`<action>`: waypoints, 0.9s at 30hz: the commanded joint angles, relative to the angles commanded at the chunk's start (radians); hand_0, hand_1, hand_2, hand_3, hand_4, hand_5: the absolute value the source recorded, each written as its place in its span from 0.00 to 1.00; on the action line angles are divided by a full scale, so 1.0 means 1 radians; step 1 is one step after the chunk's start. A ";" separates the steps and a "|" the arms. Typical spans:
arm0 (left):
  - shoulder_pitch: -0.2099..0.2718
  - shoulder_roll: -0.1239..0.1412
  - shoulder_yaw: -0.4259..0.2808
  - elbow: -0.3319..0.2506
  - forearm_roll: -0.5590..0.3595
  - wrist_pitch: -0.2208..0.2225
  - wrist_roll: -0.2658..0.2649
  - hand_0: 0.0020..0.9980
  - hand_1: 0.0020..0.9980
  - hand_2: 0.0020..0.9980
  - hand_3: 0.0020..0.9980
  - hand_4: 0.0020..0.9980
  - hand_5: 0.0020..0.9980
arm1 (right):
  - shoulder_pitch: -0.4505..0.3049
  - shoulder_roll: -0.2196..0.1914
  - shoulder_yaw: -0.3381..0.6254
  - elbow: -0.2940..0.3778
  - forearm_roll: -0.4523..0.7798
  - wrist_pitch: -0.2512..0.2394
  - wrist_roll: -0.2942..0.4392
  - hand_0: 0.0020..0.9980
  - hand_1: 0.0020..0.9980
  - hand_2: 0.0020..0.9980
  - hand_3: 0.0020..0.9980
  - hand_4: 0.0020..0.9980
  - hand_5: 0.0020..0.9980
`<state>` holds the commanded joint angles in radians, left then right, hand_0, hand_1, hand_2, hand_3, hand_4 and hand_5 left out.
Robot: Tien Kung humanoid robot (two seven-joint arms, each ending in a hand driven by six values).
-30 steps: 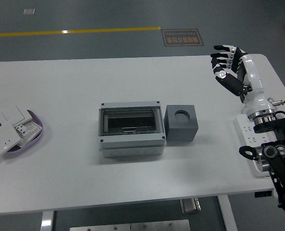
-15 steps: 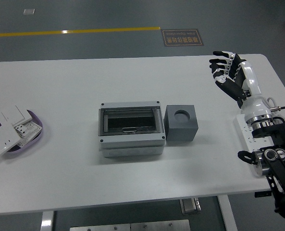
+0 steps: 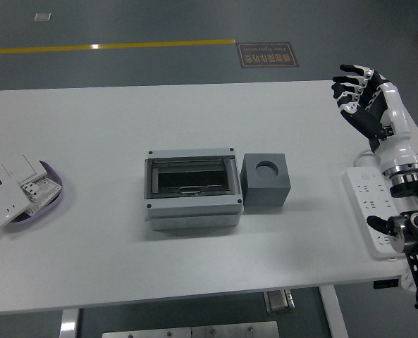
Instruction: Pick up the cylinder from the cube,place it in the box,flap close box
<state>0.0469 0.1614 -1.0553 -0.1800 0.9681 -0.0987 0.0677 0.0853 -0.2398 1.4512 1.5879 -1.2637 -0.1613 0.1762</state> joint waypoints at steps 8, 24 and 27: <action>-0.008 -0.003 0.049 0.000 -0.038 -0.002 -0.024 0.64 0.66 0.58 0.64 0.73 0.28 | -0.003 -0.003 0.003 -0.001 0.015 -0.002 0.012 0.59 0.62 0.64 0.67 0.69 0.20; -0.016 -0.010 0.014 0.000 -0.008 -0.001 -0.016 0.64 0.66 0.57 0.64 0.72 0.28 | -0.007 0.003 0.014 -0.012 0.016 -0.004 0.015 0.58 0.61 0.64 0.65 0.72 0.20; -0.017 -0.011 -0.002 0.000 0.006 0.000 -0.009 0.64 0.66 0.57 0.64 0.72 0.28 | -0.008 0.004 0.014 -0.012 0.012 -0.009 0.017 0.58 0.61 0.64 0.65 0.72 0.20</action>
<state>0.0304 0.1503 -1.0573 -0.1800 0.9739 -0.0992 0.0586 0.0777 -0.2354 1.4647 1.5756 -1.2515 -0.1698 0.1931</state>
